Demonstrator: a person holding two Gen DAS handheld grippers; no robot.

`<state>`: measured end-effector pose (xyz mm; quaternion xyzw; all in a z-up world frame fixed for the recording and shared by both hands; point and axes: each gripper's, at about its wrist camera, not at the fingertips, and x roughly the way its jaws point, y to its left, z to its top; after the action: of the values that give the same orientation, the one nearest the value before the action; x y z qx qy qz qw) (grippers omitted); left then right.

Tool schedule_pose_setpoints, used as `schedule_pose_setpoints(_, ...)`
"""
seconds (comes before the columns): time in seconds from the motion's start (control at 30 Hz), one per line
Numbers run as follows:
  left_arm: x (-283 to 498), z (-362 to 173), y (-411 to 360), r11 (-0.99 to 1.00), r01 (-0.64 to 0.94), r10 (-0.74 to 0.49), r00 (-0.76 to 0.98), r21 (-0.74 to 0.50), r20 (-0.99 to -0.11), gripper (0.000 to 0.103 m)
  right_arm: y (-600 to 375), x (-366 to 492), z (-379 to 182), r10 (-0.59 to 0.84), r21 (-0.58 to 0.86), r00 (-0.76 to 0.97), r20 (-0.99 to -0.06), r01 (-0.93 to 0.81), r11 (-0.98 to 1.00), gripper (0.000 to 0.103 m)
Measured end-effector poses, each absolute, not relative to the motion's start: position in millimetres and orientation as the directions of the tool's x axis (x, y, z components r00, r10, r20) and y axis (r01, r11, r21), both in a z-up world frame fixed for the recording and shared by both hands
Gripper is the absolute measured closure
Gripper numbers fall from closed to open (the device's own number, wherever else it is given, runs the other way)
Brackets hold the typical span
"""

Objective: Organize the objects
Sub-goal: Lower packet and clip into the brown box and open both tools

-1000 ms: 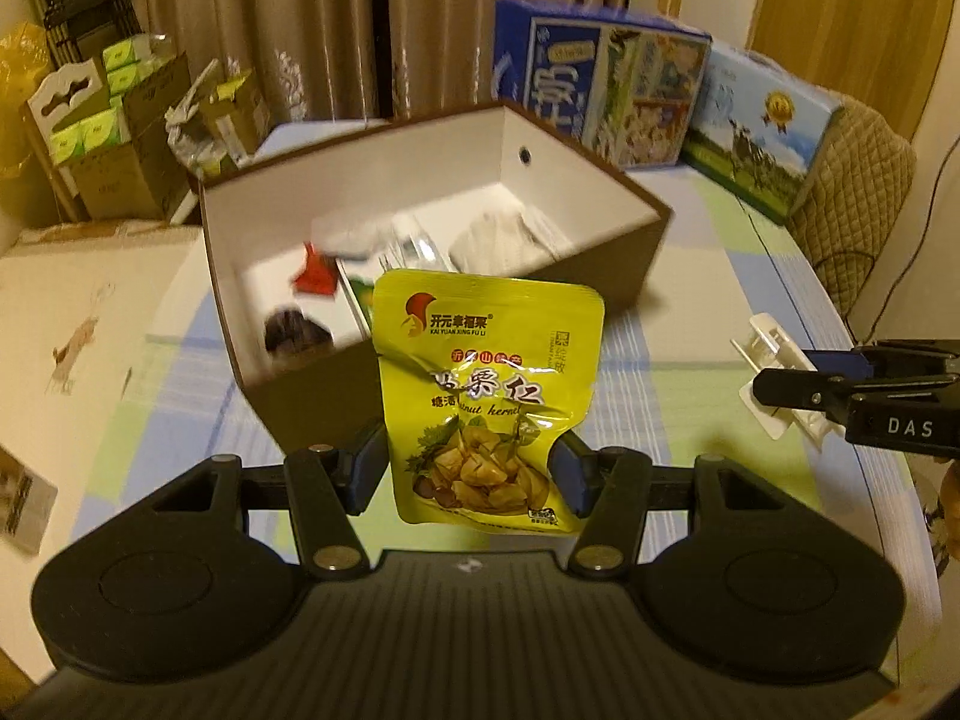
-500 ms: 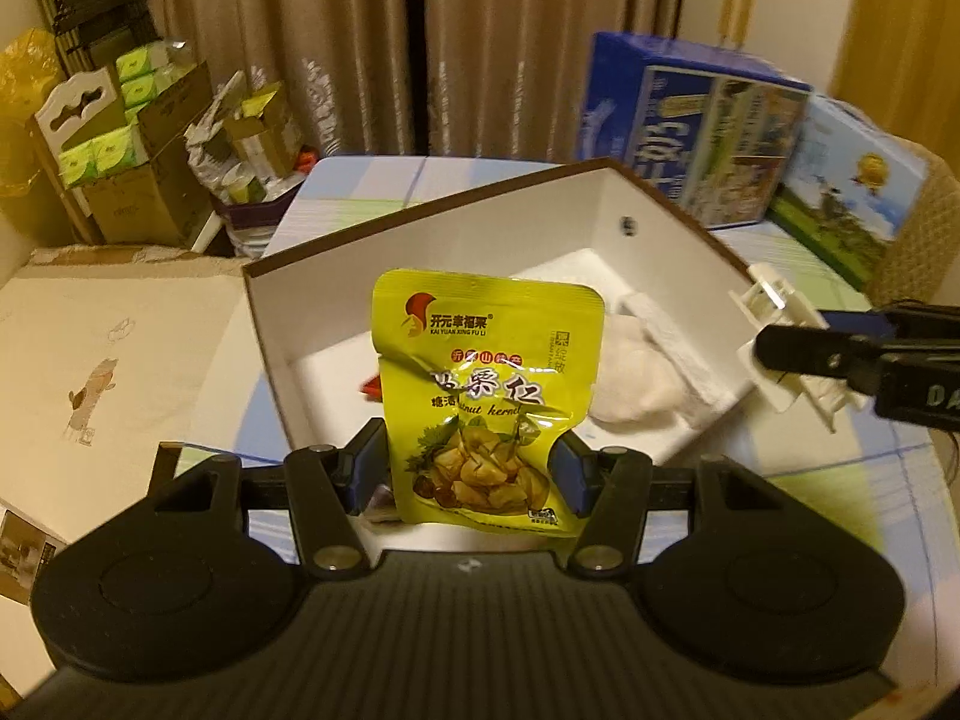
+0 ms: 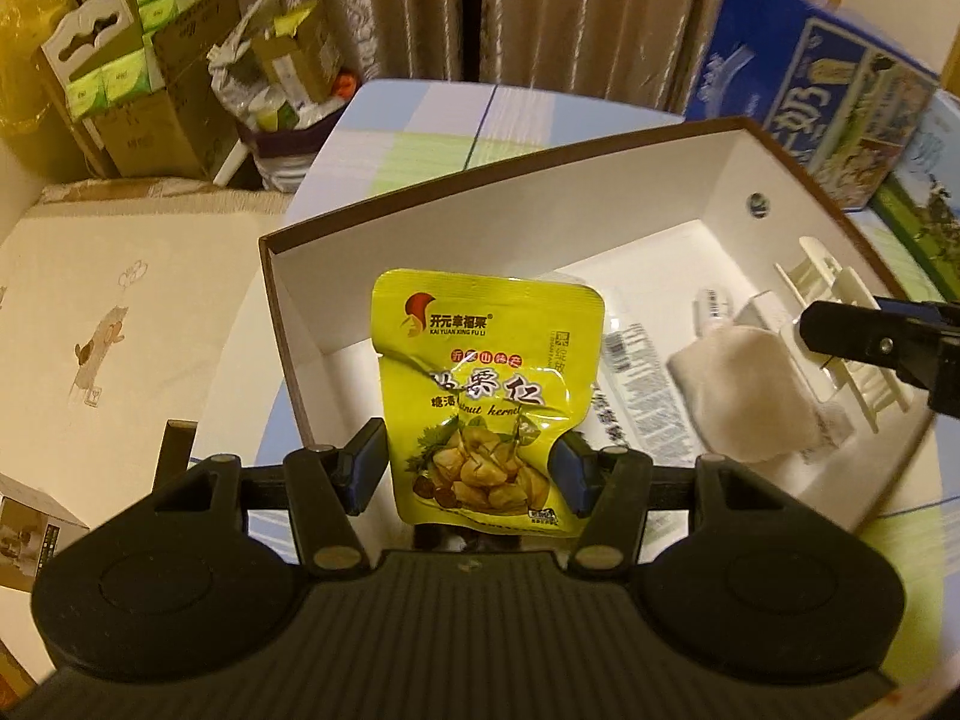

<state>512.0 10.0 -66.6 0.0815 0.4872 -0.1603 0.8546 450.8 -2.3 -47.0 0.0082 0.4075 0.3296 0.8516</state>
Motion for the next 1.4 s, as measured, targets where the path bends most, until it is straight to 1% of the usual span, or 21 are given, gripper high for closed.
schedule_pose_setpoints(0.23,540.6,-79.6,4.1,0.935,0.356,-0.180,0.451,-0.009,-0.874,0.049,14.2,483.3,-65.8,0.536,0.291,0.429,-0.727,-0.514,0.807,0.065)
schedule_pose_setpoints(0.5,558.2,-87.7,-10.2,0.917,0.399,-0.178,0.452,0.020,-0.874,0.046,22.9,513.1,-81.1,0.508,0.298,0.411,-0.757,-0.475,0.828,0.065)
schedule_pose_setpoints(0.6,561.3,-89.6,-13.4,0.910,0.414,-0.182,0.454,0.026,-0.872,0.042,23.1,519.7,-84.8,0.504,0.302,0.405,-0.763,-0.467,0.831,0.065)
schedule_pose_setpoints(0.67,561.8,-90.1,-14.5,0.907,0.421,-0.191,0.453,0.019,-0.871,0.033,23.2,522.6,-86.6,0.500,0.300,0.403,-0.767,-0.465,0.833,0.065)
schedule_pose_setpoints(0.73,562.2,-89.9,-14.7,0.906,0.424,-0.196,0.452,0.017,-0.870,0.027,23.9,525.9,-88.8,0.495,0.299,0.400,-0.771,-0.459,0.837,0.065)
schedule_pose_setpoints(0.87,566.4,-89.5,-12.0,0.907,0.421,-0.197,0.454,0.014,-0.869,0.024,26.6,531.9,-91.1,0.491,0.300,0.400,-0.774,-0.450,0.841,0.065)
schedule_pose_setpoints(1.03,569.7,-86.8,-8.7,0.910,0.415,-0.203,0.461,0.007,-0.864,0.023,28.1,538.3,-92.5,0.490,0.304,0.398,-0.776,-0.444,0.843,0.065)
schedule_pose_setpoints(1.23,567.2,-79.8,-4.3,0.914,0.406,-0.209,0.477,0.003,-0.853,0.019,32.0,539.3,-84.7,0.500,0.300,0.423,-0.756,-0.456,0.838,0.064)
schedule_pose_setpoints(1.4,557.6,-67.6,0.4,0.913,0.407,-0.232,0.494,-0.014,-0.838,0.015,26.1,528.4,-68.6,0.517,0.301,0.456,-0.724,-0.465,0.832,0.056)
